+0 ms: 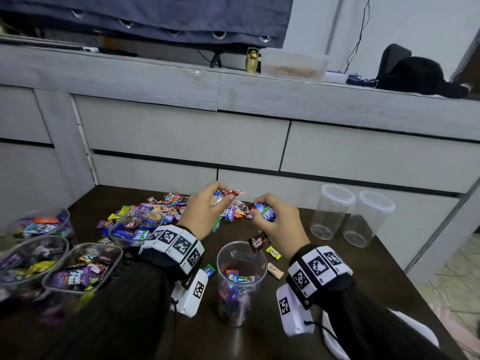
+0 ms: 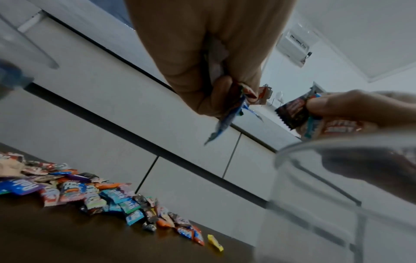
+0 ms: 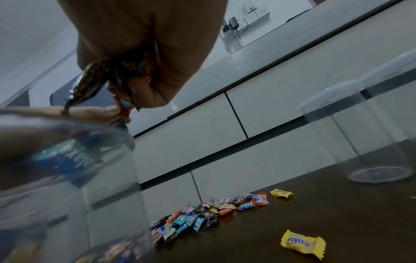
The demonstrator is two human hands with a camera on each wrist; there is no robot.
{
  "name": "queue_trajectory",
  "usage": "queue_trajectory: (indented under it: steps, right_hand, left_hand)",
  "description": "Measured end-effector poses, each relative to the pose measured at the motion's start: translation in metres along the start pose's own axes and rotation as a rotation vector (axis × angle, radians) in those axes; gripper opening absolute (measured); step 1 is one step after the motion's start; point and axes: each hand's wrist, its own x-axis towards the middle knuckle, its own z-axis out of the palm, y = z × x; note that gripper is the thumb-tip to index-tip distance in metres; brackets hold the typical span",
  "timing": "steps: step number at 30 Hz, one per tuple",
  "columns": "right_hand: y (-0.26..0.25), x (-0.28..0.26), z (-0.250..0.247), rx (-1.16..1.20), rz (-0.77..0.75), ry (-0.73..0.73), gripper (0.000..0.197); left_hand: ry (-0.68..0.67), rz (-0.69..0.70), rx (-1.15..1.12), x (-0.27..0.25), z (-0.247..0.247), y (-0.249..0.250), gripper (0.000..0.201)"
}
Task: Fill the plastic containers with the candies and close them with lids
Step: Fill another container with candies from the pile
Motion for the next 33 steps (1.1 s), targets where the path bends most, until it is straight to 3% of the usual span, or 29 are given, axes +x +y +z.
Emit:
queue_trajectory:
  steps: [9, 23, 33]
  right_hand:
    - [-0.014, -0.027, 0.015, 0.001, -0.065, -0.045, 0.01]
    - [-0.017, -0.044, 0.024, -0.092, -0.239, -0.315, 0.012]
    - [-0.015, -0.042, 0.023, -0.139, -0.29, -0.386, 0.015]
  left_hand:
    - [0.01, 0.04, -0.088, -0.017, 0.001, 0.013, 0.009]
    - [0.003, 0.012, -0.016, -0.013, -0.004, -0.006, 0.016]
    - [-0.026, 0.019, -0.03, -0.01, -0.003, 0.0, 0.013]
